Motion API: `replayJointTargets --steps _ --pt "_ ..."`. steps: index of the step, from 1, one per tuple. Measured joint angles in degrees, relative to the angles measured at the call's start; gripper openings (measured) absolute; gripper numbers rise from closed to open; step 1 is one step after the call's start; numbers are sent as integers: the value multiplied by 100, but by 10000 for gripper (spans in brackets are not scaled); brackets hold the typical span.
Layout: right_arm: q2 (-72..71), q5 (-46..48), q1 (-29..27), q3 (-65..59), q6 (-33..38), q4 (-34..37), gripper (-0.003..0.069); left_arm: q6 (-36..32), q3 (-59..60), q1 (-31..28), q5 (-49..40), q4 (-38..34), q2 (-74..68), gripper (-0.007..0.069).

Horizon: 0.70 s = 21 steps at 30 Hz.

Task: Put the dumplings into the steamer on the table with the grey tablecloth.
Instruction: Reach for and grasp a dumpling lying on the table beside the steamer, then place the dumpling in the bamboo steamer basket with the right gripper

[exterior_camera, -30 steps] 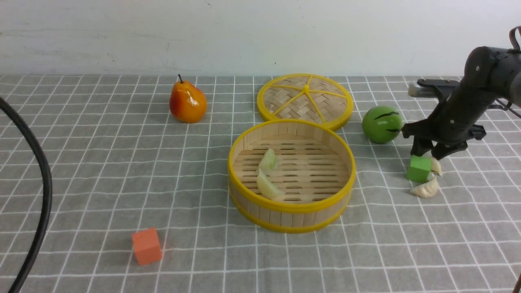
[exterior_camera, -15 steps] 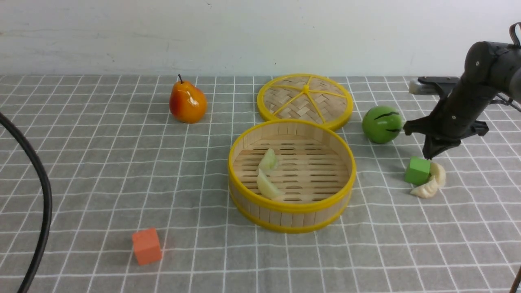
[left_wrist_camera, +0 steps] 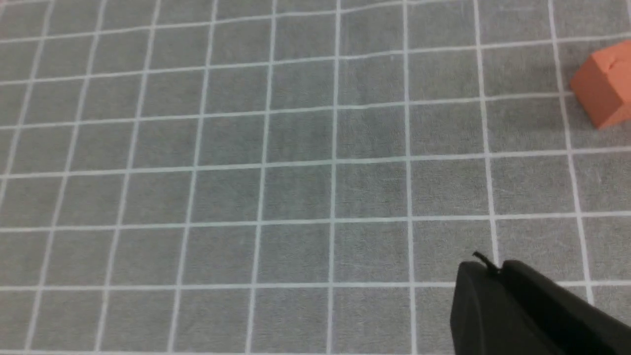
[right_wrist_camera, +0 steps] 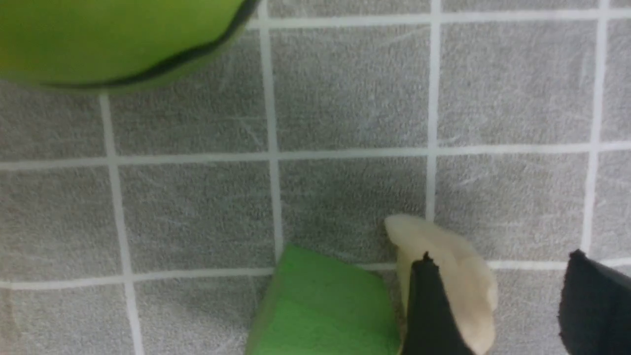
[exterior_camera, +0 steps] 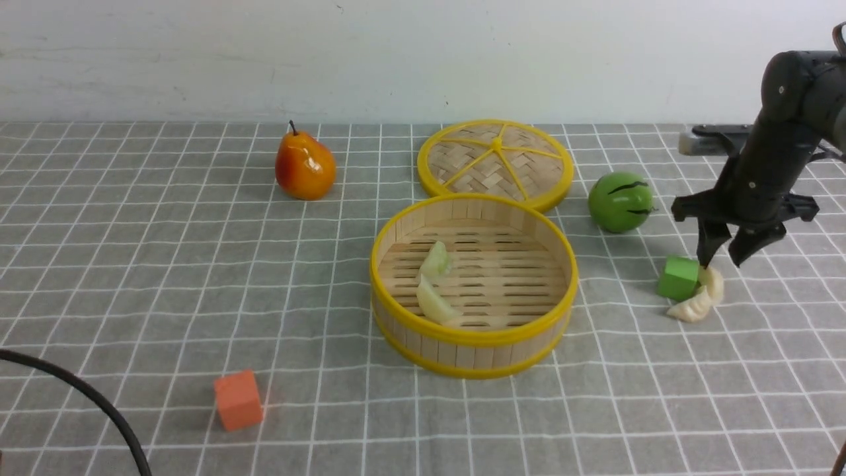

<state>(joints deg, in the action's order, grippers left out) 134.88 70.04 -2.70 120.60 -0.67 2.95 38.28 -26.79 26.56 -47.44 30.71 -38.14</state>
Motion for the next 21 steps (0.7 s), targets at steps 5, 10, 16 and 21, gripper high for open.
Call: replayJointTargets --steps 5,10,16,21 --pt "122 20 0 -112 -5 65 344 36 57 0 440 12 163 38" --pt "110 14 0 -117 19 83 230 41 57 0 475 40 203 38" --pt "-565 37 78 13 67 345 231 61 57 0 669 28 203 38" --pt "-1140 42 780 82 450 1307 231 61 57 0 1158 -1 203 38"
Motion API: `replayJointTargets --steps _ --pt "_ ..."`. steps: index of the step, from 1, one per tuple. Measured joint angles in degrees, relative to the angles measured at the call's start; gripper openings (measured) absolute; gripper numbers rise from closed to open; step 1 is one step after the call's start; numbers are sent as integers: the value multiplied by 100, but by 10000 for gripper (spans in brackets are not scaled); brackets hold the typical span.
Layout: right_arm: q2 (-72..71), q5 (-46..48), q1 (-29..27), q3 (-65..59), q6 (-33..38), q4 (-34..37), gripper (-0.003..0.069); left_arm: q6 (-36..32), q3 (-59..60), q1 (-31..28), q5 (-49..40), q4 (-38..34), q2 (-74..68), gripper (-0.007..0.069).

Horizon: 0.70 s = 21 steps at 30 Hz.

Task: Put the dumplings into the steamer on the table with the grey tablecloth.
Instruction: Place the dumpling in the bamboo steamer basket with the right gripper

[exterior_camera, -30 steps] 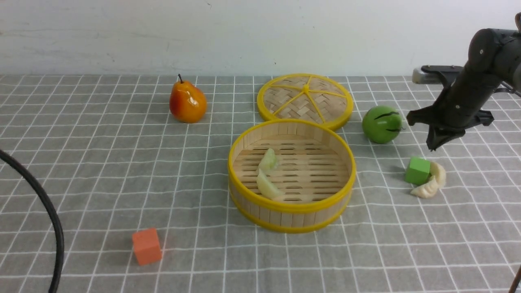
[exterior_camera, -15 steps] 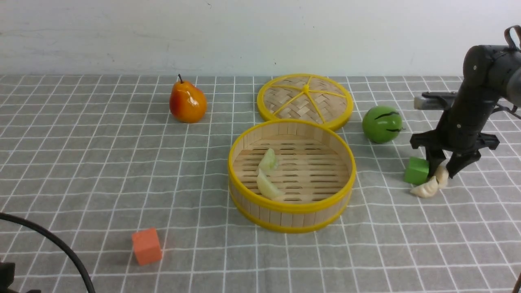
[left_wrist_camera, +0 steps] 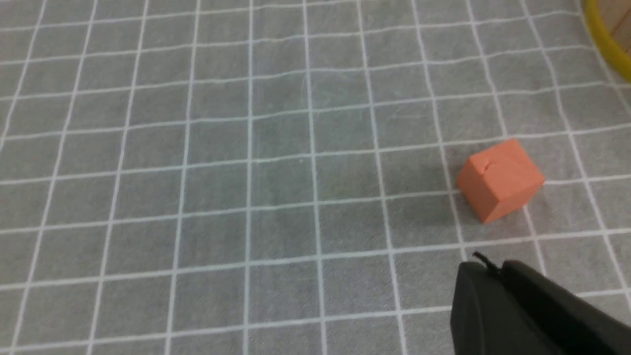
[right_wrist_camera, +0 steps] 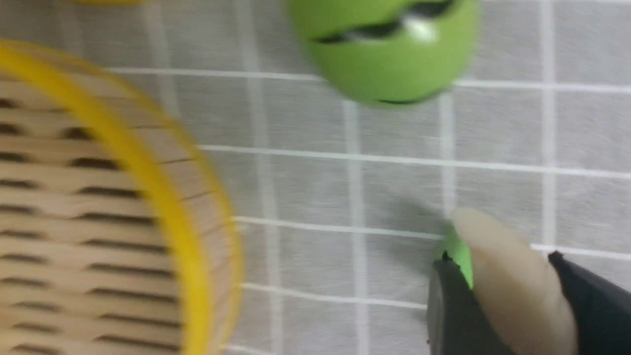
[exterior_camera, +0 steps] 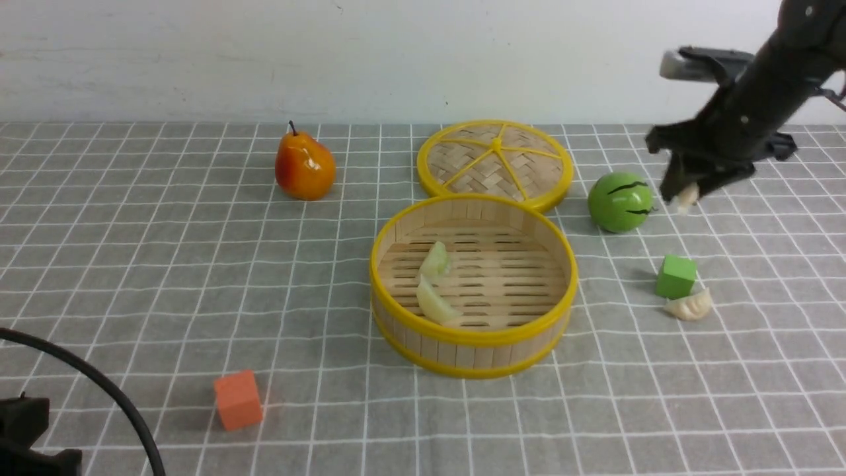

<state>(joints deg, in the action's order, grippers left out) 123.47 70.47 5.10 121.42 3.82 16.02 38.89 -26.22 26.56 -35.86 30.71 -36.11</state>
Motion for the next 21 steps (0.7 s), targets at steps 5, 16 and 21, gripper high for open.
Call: replayJointTargets --steps 5,16,21 --pt "165 -184 931 20 231 571 231 0 0 0 33 -63 0 38" --pt "1155 -1012 1755 1 -250 -468 241 0 0 0 -2 -256 0 46" --pt "1191 -1004 1755 122 -307 -497 331 0 0 0 7 -300 0 50"
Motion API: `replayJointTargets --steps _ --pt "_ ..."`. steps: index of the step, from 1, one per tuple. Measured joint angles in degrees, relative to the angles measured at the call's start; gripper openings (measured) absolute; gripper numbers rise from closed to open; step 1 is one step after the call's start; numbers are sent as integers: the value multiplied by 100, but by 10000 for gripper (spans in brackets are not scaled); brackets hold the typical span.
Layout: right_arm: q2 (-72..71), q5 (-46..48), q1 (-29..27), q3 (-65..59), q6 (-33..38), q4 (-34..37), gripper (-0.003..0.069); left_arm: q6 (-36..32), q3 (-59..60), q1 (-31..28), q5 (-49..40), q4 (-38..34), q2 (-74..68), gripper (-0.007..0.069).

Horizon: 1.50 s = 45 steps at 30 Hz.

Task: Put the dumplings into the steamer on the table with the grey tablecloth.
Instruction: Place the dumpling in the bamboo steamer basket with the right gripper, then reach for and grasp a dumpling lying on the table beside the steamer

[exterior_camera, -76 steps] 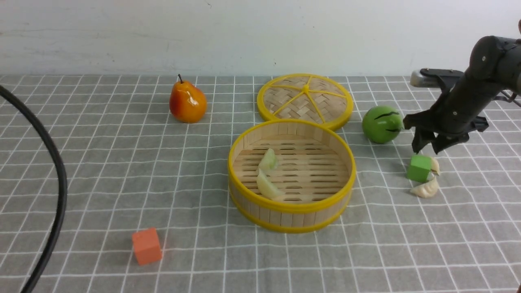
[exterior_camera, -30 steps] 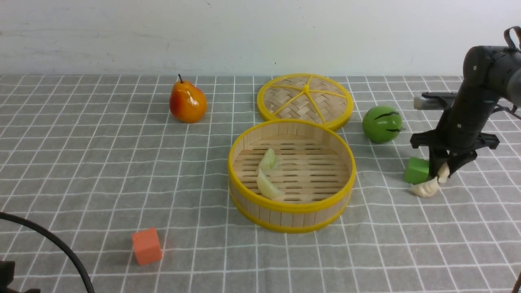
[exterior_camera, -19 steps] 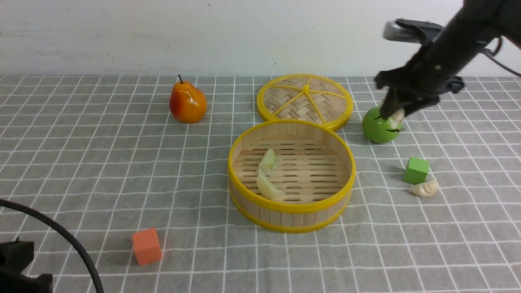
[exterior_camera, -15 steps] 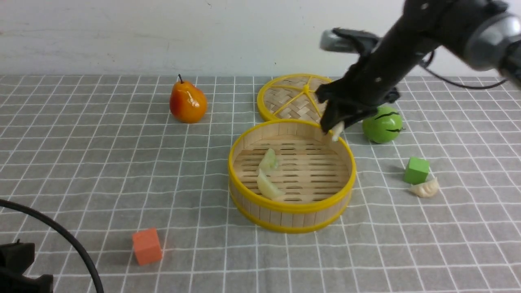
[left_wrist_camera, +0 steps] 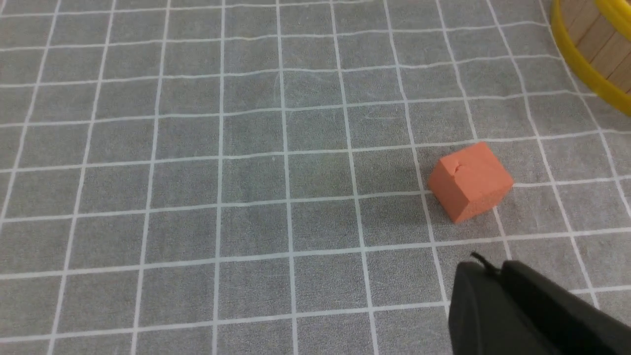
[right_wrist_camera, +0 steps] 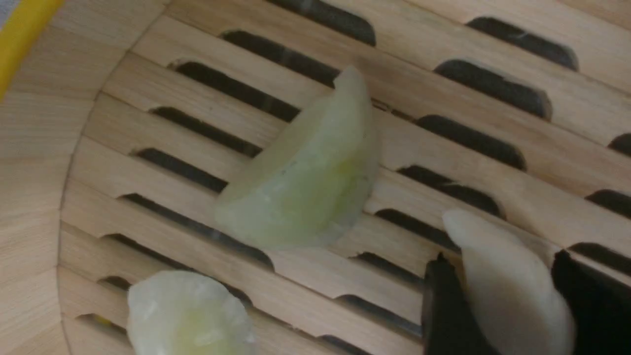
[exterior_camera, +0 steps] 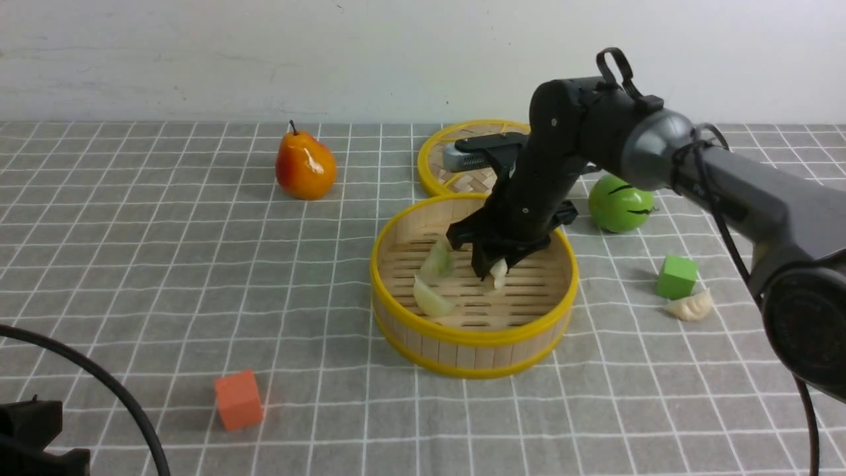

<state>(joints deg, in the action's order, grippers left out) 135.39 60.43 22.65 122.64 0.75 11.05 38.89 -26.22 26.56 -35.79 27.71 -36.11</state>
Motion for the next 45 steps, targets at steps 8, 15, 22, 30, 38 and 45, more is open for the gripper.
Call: replayJointTargets --steps 8,15,22,30,38,45 --pt "6 926 0 1020 66 -328 447 1 0 0 -11 -50 0 59" --pt "-830 1021 -548 633 45 -1312 451 1 0 0 -59 -137 0 67" --pt "-1653 1021 -1668 -1598 -271 -1105 451 1 0 0 -64 -151 0 73" --pt "-2172 -153 -1991 -3468 -646 -890 451 1 0 0 -18 -151 0 78" --pt "-2161 -1503 -1996 -3852 -1254 -783 451 1 0 0 45 -151 0 84" --pt "-1906 -1760 -1996 -3854 -1436 -769 451 1 0 0 45 -151 0 91"
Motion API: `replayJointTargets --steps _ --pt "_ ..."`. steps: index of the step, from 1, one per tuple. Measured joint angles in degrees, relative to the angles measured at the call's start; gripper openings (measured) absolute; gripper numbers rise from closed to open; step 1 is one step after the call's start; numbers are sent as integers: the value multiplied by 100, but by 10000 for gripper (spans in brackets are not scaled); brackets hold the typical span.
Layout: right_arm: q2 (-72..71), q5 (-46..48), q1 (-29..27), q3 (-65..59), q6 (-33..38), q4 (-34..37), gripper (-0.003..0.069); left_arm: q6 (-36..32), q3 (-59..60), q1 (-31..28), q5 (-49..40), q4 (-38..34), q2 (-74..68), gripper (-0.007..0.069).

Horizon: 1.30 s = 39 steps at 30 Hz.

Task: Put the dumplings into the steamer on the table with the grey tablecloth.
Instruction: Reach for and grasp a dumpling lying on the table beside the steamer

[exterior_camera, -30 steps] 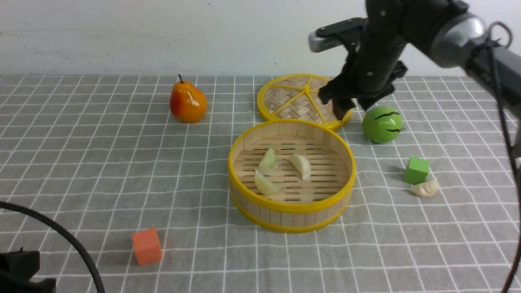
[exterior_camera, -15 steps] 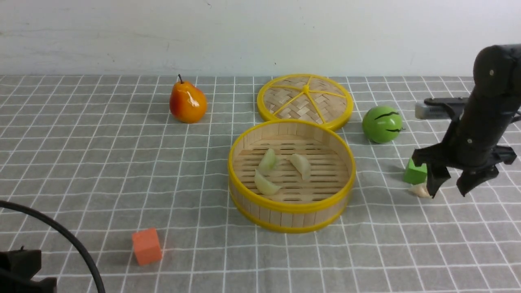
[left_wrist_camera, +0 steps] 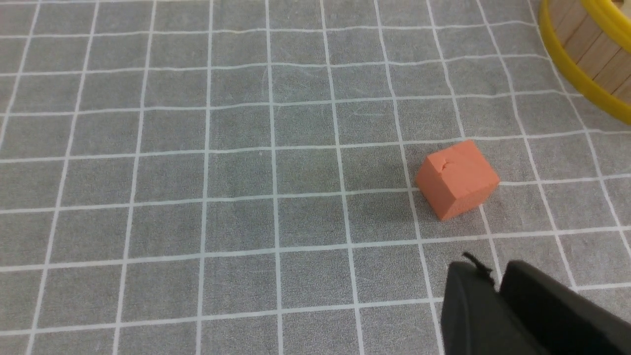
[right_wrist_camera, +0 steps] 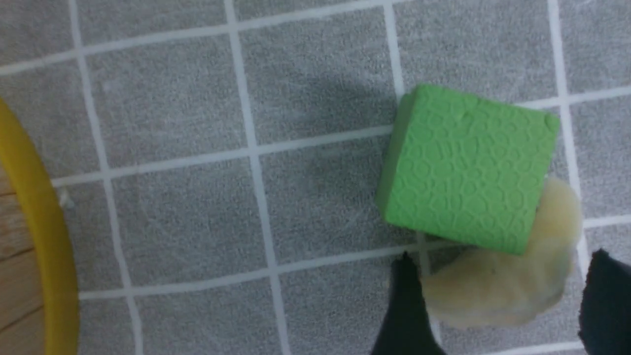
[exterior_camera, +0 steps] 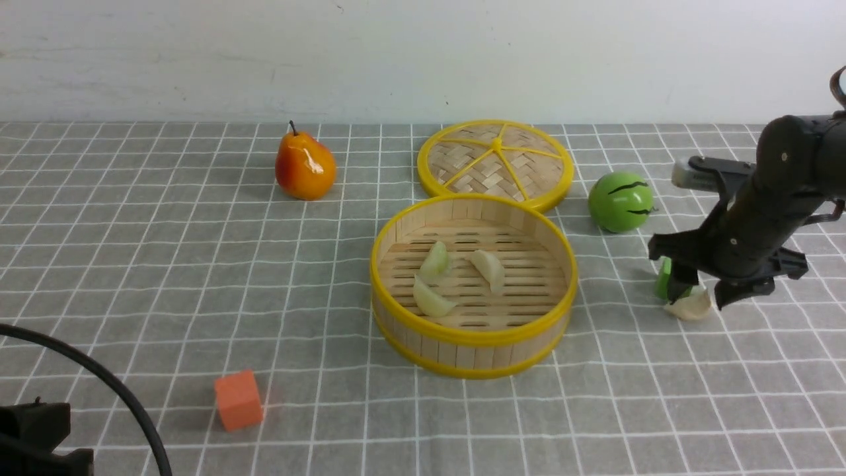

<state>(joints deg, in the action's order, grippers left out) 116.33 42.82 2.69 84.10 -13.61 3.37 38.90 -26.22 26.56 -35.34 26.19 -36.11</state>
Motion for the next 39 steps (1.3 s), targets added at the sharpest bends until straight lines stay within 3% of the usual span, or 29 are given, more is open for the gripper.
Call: replayJointTargets --steps 7,15,18,23,28,33,34,36,37,39 --pt "142 -73 0 0 160 36 384 0 0 0 0 0 0 95" --pt "160 142 0 0 796 41 16 0 0 0 -5 0 0 101" --pt "19 238 0 -5 939 35 -20 0 0 0 -5 0 0 101" --pt "-203 272 0 85 1214 -73 -20 0 0 0 1 0 0 106" --pt "-165 106 0 321 1089 151 38 0 0 0 75 0 0 111" --pt "-19 -338 0 398 1017 298 248 0 0 0 93 0 0 111" --pt "33 -476 0 398 1017 167 340 0 0 0 93 0 0 111" --pt "97 -641 0 398 1017 -47 435 0 0 0 93 0 0 112" --pt "104 -660 0 398 1017 -97 444 0 0 0 93 0 0 112" --pt "223 -864 0 402 1017 -435 554 0 0 0 93 0 0 112"
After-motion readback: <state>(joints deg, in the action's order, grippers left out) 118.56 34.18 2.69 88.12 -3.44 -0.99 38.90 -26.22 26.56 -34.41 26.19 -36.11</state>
